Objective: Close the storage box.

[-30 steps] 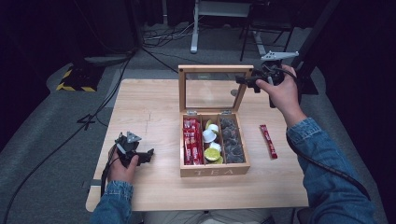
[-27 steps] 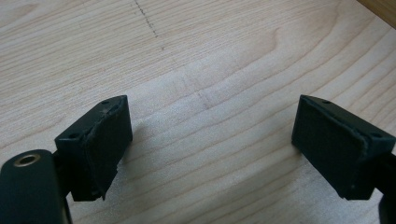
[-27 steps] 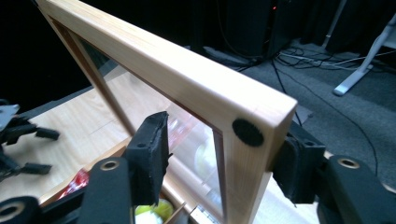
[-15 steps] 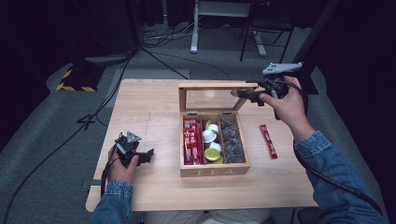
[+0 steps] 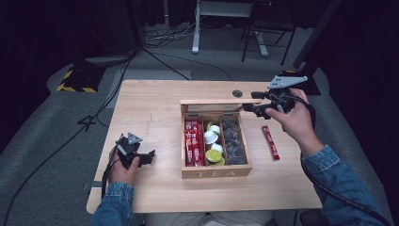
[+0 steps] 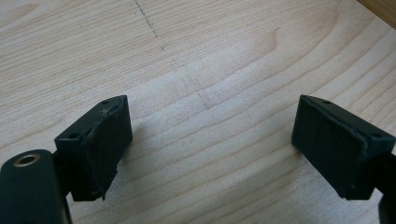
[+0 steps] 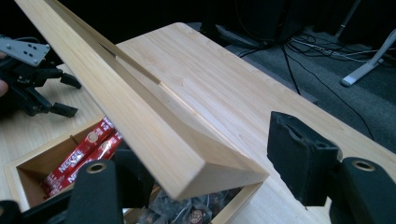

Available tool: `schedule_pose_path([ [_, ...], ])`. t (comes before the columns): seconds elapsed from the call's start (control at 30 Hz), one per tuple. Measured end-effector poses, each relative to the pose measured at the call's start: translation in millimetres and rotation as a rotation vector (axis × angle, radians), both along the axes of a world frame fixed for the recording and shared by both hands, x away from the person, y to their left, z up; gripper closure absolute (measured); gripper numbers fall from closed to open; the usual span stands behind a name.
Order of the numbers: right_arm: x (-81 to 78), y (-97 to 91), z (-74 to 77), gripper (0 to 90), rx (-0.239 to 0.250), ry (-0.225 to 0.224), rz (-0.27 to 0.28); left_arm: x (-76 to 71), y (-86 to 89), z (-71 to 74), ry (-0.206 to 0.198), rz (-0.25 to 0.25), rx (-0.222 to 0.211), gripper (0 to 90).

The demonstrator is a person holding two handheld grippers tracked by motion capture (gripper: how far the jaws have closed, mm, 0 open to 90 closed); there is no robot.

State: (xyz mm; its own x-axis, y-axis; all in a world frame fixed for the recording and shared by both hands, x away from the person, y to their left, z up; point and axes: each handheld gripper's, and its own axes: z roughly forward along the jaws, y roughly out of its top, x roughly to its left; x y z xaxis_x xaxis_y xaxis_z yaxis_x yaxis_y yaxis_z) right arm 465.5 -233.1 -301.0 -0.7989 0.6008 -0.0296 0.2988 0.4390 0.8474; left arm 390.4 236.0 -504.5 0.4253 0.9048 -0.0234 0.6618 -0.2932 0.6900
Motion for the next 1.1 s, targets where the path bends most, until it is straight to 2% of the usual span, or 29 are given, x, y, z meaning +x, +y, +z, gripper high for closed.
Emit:
schedule_pose_path([
  [0.43,-27.3,-5.2,-18.3,36.8,-0.036,0.002,0.019,0.0,0.1,0.1,0.0,-0.001,0.003,12.5],
  [1.1,-64.5,-7.6,-50.8,36.1,-0.09,-0.019,0.038,0.0,0.1,0.1,0.001,-0.001,0.003,12.5],
])
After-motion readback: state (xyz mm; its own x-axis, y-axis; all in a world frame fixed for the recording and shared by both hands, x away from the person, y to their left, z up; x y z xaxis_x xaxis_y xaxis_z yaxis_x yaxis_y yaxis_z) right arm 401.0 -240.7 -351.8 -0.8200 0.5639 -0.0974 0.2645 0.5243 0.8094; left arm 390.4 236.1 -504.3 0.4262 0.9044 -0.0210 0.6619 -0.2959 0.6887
